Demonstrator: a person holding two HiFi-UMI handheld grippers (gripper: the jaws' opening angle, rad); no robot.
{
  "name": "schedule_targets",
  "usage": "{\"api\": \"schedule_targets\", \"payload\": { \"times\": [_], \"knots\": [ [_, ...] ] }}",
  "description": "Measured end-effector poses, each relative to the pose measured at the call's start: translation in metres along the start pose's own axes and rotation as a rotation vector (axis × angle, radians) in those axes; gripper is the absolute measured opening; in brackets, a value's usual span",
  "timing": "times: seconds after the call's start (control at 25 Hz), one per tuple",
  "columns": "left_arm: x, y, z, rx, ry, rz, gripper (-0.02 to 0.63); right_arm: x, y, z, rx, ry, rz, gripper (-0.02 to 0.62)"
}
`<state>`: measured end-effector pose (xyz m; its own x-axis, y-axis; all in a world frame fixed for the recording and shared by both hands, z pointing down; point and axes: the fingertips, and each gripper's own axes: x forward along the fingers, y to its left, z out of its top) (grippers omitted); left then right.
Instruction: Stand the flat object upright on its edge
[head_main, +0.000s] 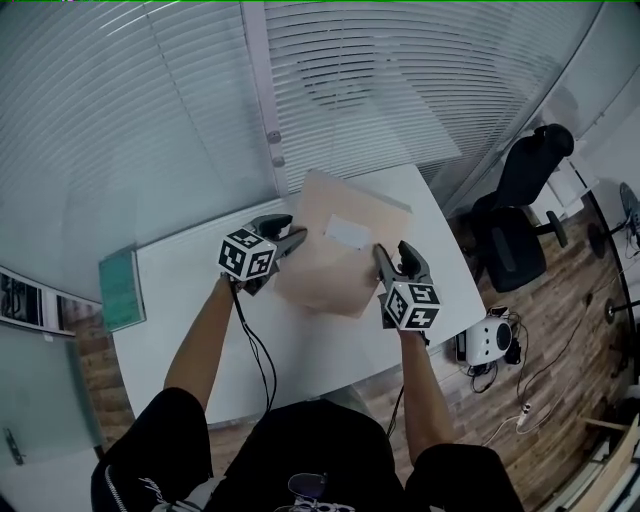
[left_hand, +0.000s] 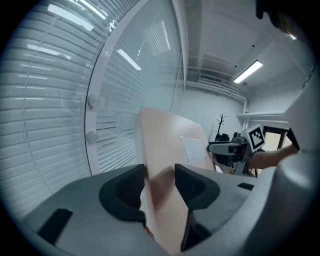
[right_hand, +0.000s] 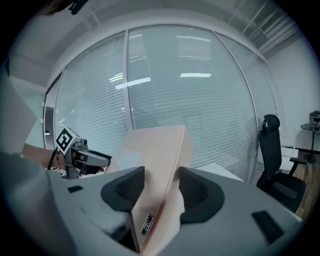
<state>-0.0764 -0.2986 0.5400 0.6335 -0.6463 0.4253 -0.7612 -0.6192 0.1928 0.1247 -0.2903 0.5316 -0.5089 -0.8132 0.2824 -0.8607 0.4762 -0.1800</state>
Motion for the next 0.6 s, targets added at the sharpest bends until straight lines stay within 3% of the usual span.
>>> {"api": "schedule_targets", "payload": {
  "times": [0.6],
  "knots": [
    [-0.052,-0.011,0.016,0.064,-0.12,0.086,0.141,-0.024,0.03,0.028,-0.106,-0.079,-0.047,0.183]
  ]
}}
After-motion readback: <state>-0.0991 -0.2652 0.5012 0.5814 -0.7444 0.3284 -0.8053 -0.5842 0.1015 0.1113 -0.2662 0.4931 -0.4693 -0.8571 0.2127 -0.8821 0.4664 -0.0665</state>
